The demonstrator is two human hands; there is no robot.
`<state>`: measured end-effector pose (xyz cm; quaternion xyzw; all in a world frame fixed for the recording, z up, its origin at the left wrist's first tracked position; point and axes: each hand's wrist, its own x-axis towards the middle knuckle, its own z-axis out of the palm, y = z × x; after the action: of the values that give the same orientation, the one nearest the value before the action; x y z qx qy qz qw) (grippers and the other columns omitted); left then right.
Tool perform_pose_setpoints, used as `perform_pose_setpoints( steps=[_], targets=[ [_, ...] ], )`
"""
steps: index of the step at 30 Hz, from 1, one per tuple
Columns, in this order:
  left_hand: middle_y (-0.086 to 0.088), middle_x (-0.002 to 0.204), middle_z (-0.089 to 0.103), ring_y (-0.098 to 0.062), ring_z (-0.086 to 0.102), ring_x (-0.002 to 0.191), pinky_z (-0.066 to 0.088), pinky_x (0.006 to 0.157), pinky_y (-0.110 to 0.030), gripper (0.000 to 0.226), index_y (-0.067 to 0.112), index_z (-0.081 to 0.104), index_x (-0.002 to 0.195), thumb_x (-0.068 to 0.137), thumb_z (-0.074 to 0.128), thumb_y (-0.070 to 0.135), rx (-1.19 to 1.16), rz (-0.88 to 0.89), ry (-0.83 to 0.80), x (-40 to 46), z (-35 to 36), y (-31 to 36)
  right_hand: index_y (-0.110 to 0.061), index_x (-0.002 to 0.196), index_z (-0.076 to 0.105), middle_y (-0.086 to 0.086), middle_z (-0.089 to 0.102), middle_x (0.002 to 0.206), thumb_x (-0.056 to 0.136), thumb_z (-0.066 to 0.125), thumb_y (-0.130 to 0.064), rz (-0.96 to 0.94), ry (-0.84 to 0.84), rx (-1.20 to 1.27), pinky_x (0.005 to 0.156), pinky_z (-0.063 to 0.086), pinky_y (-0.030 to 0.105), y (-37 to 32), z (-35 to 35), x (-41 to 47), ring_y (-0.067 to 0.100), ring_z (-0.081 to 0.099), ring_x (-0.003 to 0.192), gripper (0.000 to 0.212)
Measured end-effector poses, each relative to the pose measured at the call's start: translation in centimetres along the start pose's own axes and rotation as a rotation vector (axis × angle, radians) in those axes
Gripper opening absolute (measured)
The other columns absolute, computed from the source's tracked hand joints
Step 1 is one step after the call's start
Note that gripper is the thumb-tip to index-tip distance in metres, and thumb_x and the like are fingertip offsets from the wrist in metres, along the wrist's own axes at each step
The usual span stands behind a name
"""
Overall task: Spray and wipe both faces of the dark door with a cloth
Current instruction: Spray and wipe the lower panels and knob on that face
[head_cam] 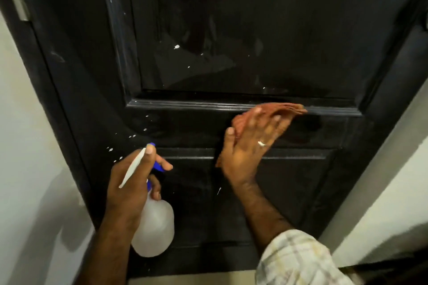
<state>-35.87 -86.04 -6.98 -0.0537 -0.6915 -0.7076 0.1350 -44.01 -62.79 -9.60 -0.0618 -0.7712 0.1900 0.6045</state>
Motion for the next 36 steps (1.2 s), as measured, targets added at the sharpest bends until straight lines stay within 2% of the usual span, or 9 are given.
perform_pose_setpoints(
  steps=[6, 8, 13, 17, 21, 27, 30, 32, 36],
  targets=[
    [-0.004, 0.091, 0.078, -0.02, 0.055, 0.045, 0.047, 0.04, -0.025, 0.052, 0.01, 0.073, 0.092, 0.094, 0.048, 0.056, 0.018, -0.033, 0.012, -0.2, -0.8, -0.7, -0.02, 0.156, 0.056, 0.008, 0.052, 0.162, 0.104, 0.062, -0.04, -0.808, -0.41, 0.003, 0.134, 0.007, 0.048, -2.6, 1.6, -1.5, 0.032, 0.034, 0.155, 0.057],
    [-0.009, 0.087, 0.077, -0.024, 0.054, 0.045, 0.045, 0.04, -0.03, 0.046, 0.01, 0.073, 0.089, 0.095, 0.054, 0.051, 0.006, -0.05, -0.023, -0.4, -0.4, -0.8, -0.018, 0.155, 0.058, 0.009, 0.055, 0.16, 0.1, 0.066, -0.032, -0.871, -0.406, -0.01, 0.134, 0.01, 0.048, 1.4, 0.1, 0.2, 0.033, 0.04, 0.15, 0.057],
    [-0.023, 0.072, 0.066, -0.02, 0.05, 0.044, 0.042, 0.04, -0.027, 0.034, 0.0, 0.068, 0.077, 0.102, 0.066, 0.023, -0.016, -0.163, 0.003, 0.4, 1.0, -2.3, -0.014, 0.169, 0.025, 0.019, 0.023, 0.175, 0.111, 0.052, -0.028, -0.19, -0.04, -0.025, 0.13, 0.013, 0.067, 10.9, -3.9, 3.2, 0.042, 0.019, 0.163, 0.066],
    [-0.014, 0.078, 0.074, -0.023, 0.056, 0.049, 0.048, 0.043, -0.028, 0.026, 0.002, 0.073, 0.089, 0.095, 0.072, 0.028, -0.057, -0.079, -0.004, 0.2, 0.9, -3.2, -0.008, 0.169, 0.024, 0.036, 0.016, 0.172, 0.118, 0.035, -0.044, 0.18, 0.118, 0.035, 0.127, 0.01, 0.072, 6.7, -1.8, 3.7, 0.061, 0.008, 0.159, 0.063],
    [-0.01, 0.09, 0.079, -0.023, 0.059, 0.051, 0.051, 0.047, -0.032, 0.039, 0.007, 0.074, 0.1, 0.086, 0.071, 0.043, -0.069, -0.083, 0.037, 0.1, -1.7, -3.7, -0.01, 0.166, 0.035, 0.02, 0.02, 0.175, 0.11, 0.051, -0.034, -0.264, -0.099, 0.043, 0.13, 0.001, 0.066, -2.2, 2.9, -2.1, 0.049, 0.007, 0.162, 0.062],
    [-0.008, 0.083, 0.078, -0.02, 0.057, 0.049, 0.051, 0.046, -0.031, 0.013, 0.012, 0.075, 0.098, 0.098, 0.072, 0.025, 0.046, -0.052, 0.293, -0.8, -9.0, -5.0, -0.02, 0.158, 0.052, 0.009, 0.047, 0.166, 0.098, 0.062, -0.031, -0.788, -0.411, 0.163, 0.135, 0.006, 0.05, -15.5, 9.0, -7.1, 0.035, 0.03, 0.157, 0.062],
    [-0.009, 0.074, 0.073, -0.016, 0.058, 0.05, 0.052, 0.049, -0.026, 0.028, 0.015, 0.075, 0.095, 0.09, 0.071, 0.042, 0.108, -0.083, 0.334, -1.4, -12.0, -6.2, -0.017, 0.168, 0.031, 0.009, 0.025, 0.177, 0.109, 0.051, -0.031, -1.093, -0.631, 0.192, 0.135, 0.003, 0.051, -15.3, 10.8, -11.6, 0.032, 0.008, 0.167, 0.064],
    [-0.007, 0.07, 0.07, -0.013, 0.057, 0.05, 0.05, 0.047, -0.022, 0.04, 0.012, 0.074, 0.099, 0.083, 0.071, 0.048, 0.066, -0.135, 0.359, -1.7, -12.9, -7.3, -0.017, 0.167, 0.03, 0.01, 0.03, 0.174, 0.108, 0.059, -0.032, -1.241, -0.711, 0.144, 0.136, 0.005, 0.05, -12.0, 10.5, -14.5, 0.031, 0.009, 0.166, 0.068],
    [-0.009, 0.072, 0.071, -0.015, 0.057, 0.05, 0.044, 0.044, -0.024, 0.018, 0.007, 0.073, 0.093, 0.093, 0.078, 0.024, -0.056, -0.245, 0.367, -1.6, -12.9, -10.1, -0.022, 0.169, 0.025, 0.006, 0.033, 0.173, 0.094, 0.074, -0.035, -1.198, -0.715, 0.039, 0.135, -0.002, 0.048, -8.1, 7.5, -10.6, 0.029, 0.01, 0.165, 0.091]
  ],
)
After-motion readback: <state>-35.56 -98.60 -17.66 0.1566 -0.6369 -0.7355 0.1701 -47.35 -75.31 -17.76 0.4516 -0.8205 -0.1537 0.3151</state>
